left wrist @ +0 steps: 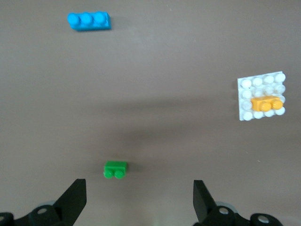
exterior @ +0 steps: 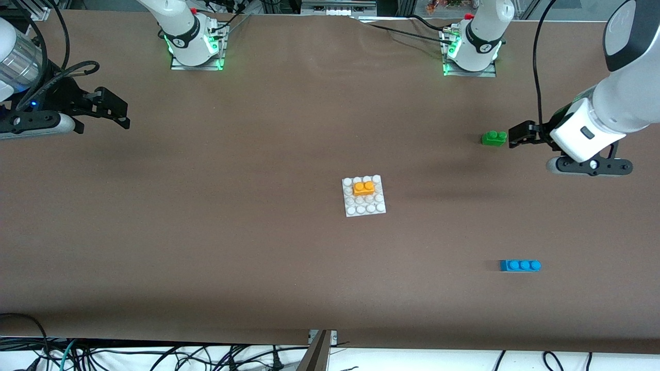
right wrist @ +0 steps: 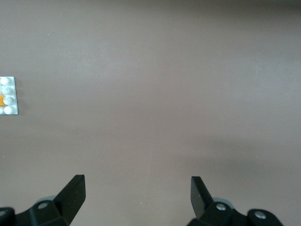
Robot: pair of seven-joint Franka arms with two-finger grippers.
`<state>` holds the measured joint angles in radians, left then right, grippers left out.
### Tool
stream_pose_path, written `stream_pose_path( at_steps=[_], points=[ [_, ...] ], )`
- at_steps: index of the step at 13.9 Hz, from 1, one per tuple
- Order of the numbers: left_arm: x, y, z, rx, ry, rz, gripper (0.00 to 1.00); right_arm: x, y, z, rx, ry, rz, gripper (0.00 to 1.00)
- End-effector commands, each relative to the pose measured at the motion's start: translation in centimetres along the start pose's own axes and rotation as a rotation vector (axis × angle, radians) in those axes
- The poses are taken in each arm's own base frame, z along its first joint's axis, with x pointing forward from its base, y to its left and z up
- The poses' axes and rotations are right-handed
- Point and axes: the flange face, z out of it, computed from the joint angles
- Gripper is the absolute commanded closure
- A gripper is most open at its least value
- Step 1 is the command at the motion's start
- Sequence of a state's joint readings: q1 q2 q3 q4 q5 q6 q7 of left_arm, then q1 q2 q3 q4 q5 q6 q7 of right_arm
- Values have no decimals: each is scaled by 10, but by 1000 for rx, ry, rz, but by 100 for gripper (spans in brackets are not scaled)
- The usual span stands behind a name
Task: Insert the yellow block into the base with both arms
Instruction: 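Open the left gripper and raise it away from the plate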
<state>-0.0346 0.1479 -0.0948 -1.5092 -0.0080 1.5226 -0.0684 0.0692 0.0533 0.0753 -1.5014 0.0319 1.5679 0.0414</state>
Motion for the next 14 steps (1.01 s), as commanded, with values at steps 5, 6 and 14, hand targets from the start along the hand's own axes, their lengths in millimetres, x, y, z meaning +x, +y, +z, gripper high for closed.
stream_pose_path(
  at_steps=[5,6,14],
  points=[
    [-46,-31,7,-7,69,51,0,0,12,-4,19,-1,24,1],
    [-40,-33,4,-8,45,47,0,-1,12,-3,17,-4,30,1],
    [-35,-40,-3,-8,31,37,0,-1,12,-3,17,-7,30,1]
  ],
)
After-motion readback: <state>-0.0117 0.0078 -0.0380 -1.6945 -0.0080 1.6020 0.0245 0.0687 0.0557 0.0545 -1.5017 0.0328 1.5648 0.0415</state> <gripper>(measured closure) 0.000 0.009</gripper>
